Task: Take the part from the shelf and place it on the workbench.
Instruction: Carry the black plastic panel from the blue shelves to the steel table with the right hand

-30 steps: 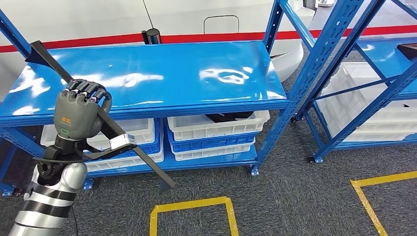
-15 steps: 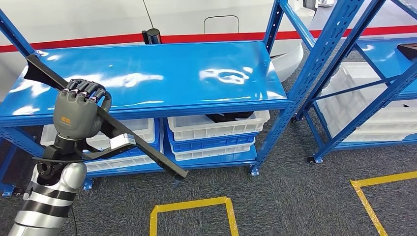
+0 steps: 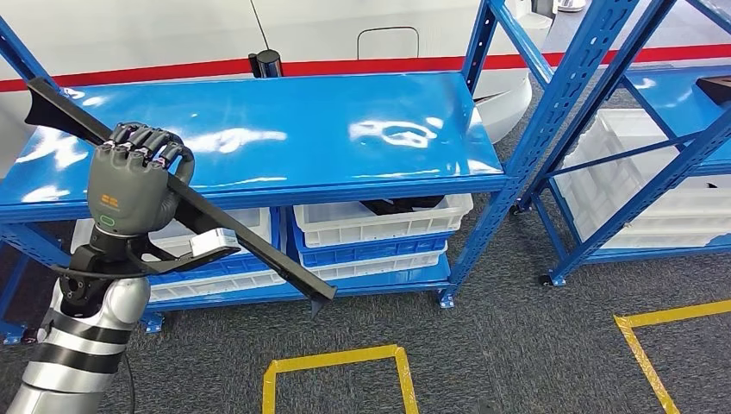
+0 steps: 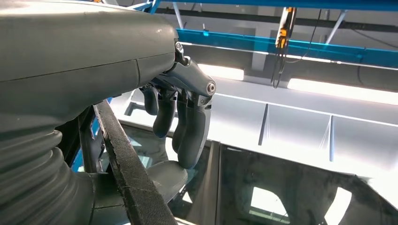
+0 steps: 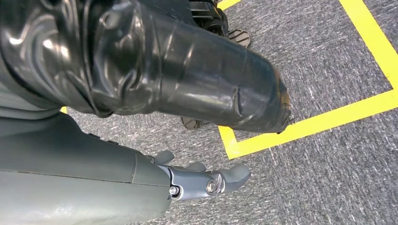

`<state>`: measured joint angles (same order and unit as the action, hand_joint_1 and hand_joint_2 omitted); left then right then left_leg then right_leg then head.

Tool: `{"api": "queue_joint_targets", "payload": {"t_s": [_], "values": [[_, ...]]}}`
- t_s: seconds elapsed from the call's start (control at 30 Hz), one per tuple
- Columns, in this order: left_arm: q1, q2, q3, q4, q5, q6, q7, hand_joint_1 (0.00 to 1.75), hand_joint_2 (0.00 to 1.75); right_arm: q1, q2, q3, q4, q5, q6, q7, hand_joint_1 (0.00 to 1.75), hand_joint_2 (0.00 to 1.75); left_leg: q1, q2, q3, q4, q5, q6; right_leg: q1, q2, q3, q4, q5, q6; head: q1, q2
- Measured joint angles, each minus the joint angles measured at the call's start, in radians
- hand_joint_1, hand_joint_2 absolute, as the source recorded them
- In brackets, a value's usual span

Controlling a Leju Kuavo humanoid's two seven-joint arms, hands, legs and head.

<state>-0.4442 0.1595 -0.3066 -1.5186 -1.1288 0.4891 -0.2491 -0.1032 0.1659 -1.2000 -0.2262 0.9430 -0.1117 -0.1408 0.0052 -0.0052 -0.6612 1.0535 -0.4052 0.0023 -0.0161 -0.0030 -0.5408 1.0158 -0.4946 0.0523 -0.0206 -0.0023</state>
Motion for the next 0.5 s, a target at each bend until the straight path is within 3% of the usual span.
{"api": "queue_joint_targets", "payload": {"t_s": [0.5], "values": [[-0.001,0.0,-0.006,-0.004,0.006,-0.001,-0.001,1.75,1.75,0.0,0.0,0.0,0.0,0.0,0.0,0.0,0.0,0.0,0.0,0.0,0.0,0.0,0.0,0.0,0.0,0.0,0.0,0.0,0.0,0.0,0.0,0.0]]}}
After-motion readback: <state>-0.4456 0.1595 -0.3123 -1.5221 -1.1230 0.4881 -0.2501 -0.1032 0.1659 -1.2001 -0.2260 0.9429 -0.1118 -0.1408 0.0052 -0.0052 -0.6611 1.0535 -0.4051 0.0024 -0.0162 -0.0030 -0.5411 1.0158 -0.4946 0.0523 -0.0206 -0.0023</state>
